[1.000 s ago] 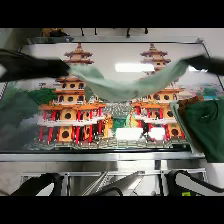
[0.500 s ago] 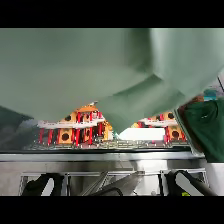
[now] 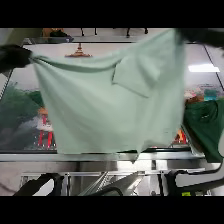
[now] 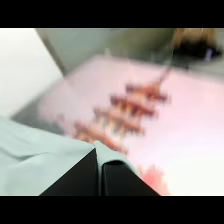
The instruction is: Fold the shirts.
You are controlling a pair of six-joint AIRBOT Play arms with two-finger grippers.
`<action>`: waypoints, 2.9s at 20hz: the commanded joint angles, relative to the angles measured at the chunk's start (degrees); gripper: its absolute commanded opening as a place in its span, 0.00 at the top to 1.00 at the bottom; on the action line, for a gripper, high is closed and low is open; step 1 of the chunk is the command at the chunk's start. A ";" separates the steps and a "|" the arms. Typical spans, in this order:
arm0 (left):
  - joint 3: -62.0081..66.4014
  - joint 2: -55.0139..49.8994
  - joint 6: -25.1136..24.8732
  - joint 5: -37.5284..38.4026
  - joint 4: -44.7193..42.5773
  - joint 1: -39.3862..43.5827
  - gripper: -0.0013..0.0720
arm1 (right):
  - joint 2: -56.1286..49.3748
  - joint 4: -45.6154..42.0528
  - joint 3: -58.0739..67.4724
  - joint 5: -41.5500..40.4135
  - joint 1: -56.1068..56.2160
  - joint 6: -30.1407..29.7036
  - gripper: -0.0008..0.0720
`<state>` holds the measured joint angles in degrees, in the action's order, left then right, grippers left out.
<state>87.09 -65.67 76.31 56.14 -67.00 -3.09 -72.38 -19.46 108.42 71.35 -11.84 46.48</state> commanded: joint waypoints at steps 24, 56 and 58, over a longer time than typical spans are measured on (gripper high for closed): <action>-34.56 -10.64 -11.47 25.81 1.07 -31.12 0.04 | 5.88 -17.14 -46.34 6.71 -12.09 5.79 0.67; -28.92 -24.68 -18.86 20.11 6.64 -19.43 0.96 | -5.66 -27.78 -50.47 3.74 -5.29 9.77 0.49; -28.92 -24.68 -18.82 20.37 6.80 -19.43 0.96 | -5.66 -27.93 -50.51 3.98 -1.84 9.92 0.49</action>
<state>58.04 -90.39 57.39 76.38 -60.53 -22.57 -77.65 -44.29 58.06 75.05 -17.65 55.59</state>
